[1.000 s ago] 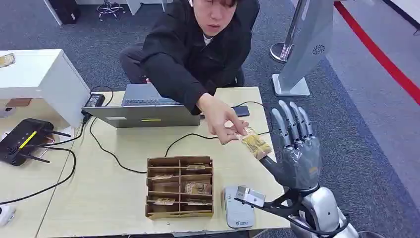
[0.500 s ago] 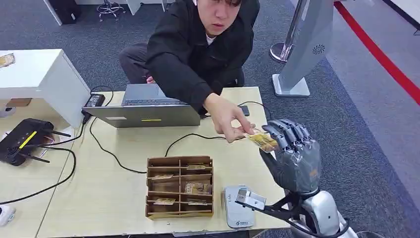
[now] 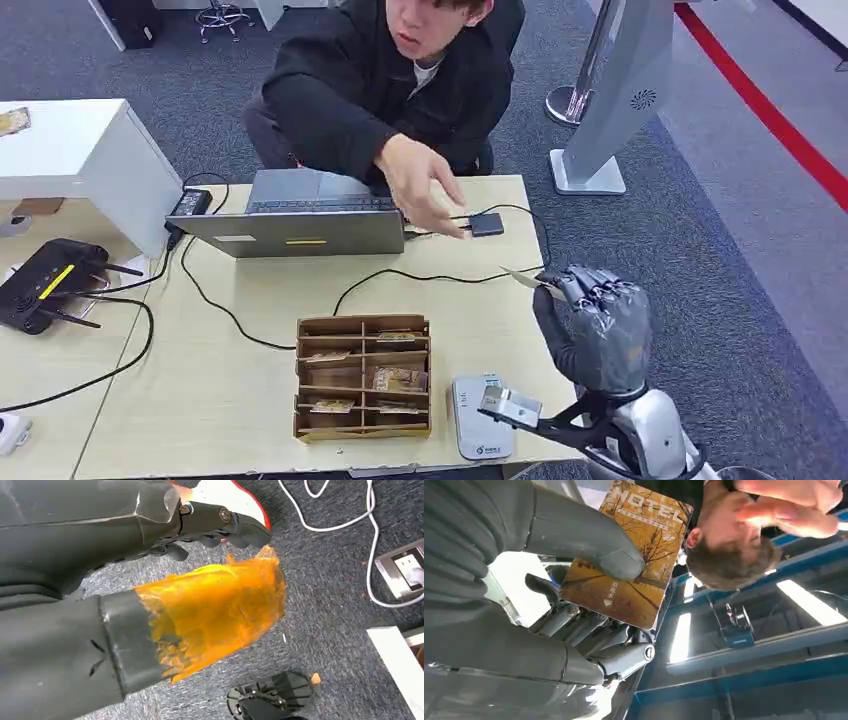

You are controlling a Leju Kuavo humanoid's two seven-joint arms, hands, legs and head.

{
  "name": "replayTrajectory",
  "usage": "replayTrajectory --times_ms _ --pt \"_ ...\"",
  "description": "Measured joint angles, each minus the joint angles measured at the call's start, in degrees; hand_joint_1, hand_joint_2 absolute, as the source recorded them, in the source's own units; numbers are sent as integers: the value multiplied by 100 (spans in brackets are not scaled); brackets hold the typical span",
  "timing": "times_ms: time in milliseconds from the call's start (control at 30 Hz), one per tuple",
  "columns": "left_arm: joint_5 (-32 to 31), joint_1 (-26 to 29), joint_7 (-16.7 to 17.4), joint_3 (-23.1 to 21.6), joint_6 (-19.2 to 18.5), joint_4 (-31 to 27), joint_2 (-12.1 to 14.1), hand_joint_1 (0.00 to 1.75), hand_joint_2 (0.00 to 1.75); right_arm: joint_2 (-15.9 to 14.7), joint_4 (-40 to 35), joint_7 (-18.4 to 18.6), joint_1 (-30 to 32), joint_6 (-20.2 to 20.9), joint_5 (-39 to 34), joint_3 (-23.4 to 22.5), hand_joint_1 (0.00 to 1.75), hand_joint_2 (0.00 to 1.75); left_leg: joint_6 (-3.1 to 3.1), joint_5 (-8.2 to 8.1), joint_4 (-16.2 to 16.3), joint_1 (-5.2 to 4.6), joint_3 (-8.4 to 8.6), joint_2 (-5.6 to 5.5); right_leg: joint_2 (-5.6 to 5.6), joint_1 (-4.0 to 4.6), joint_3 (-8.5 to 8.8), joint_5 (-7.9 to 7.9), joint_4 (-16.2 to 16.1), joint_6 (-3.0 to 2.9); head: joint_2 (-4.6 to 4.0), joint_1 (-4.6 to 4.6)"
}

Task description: Pass the card to the sensor for recognition and then transmit it.

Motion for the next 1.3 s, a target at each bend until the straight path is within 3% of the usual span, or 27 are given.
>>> replayTrajectory --times_ms 333,567,833,967,1167,1300 --pt "63 20 -44 0 24 0 0 0 0 0 -302 -236 398 -140 -634 4 175 175 0 -1 0 0 -2 -1 -2 0 0 -2 0 1 0 0" --pt "140 87 -107 2 83 0 0 0 0 0 -453 -313 909 282 -1567 31 175 175 3 -3 0 0 -3 -1 -2 0 -1 -4 -1 2 0 0" --pt "153 111 -116 4 90 0 0 0 0 0 -472 -328 1172 356 -1748 68 175 175 3 -3 0 0 -4 -1 -2 0 -1 -4 -1 2 0 2" --pt "171 114 -120 13 129 0 0 0 0 7 -466 -251 1278 553 -2206 83 175 175 3 -3 0 0 -4 -3 -6 0 -1 -4 -1 2 0 2" --pt "168 126 -153 55 195 0 -2 0 0 22 -273 -39 1511 570 -3008 179 175 175 3 -4 0 0 -5 -2 -4 0 -2 -6 -1 2 0 0" --pt "162 126 -153 63 208 0 -2 0 0 24 -111 15 1586 562 -3167 273 175 175 4 -4 0 0 -6 -2 -4 0 -2 -6 -1 2 0 0"
